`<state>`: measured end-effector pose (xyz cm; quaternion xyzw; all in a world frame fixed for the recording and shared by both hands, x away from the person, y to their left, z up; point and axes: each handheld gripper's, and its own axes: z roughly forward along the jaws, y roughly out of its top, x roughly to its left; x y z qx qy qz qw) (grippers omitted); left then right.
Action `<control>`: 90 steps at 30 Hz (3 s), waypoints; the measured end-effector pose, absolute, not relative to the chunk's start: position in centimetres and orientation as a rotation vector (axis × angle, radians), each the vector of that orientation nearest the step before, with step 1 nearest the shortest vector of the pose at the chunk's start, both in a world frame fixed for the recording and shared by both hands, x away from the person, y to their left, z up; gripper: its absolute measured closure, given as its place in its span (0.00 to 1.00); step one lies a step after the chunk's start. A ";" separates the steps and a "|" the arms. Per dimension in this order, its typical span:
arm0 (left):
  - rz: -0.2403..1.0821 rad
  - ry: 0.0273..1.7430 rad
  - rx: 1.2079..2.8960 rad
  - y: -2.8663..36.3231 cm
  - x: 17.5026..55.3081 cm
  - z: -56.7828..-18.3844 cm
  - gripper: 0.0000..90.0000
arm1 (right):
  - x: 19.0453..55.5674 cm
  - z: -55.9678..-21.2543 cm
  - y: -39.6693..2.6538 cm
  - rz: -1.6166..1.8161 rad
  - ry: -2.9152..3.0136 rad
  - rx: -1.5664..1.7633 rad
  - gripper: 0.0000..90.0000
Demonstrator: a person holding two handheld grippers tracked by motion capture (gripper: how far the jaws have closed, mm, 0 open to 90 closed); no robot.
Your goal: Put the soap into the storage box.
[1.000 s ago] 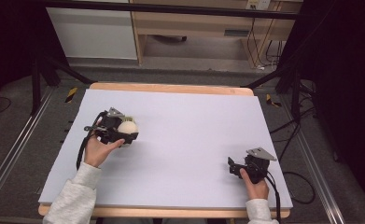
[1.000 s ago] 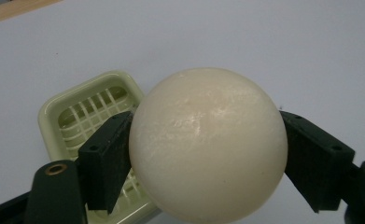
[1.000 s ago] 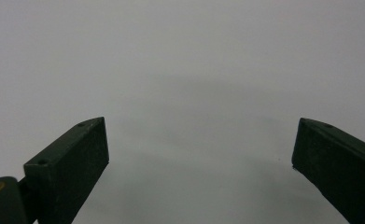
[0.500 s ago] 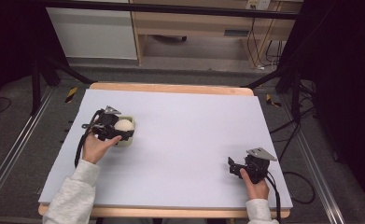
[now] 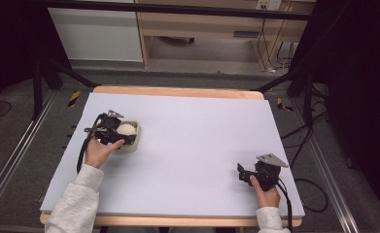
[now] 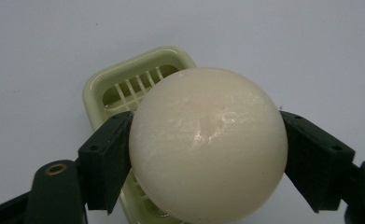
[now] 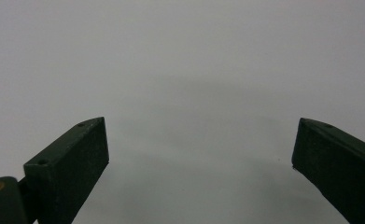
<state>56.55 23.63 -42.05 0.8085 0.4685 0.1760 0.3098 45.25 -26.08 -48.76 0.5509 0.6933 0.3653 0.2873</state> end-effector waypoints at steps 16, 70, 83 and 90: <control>0.450 1.270 2.151 23.9 57.4 -43.2 0.25 | 45.2 -48.7 -26.1 0.972 1.852 1.470 0.05; 0.468 1.274 2.075 24.6 56.9 -42.6 0.21 | 45.2 -48.7 -26.0 0.970 1.850 1.470 0.05; 0.535 1.226 2.012 24.3 54.3 -41.4 0.18 | 45.2 -48.8 -25.9 0.964 1.850 1.470 0.05; 0.573 1.208 1.961 24.2 52.4 -41.6 0.21 | 45.2 -48.7 -26.0 0.969 1.852 1.470 0.05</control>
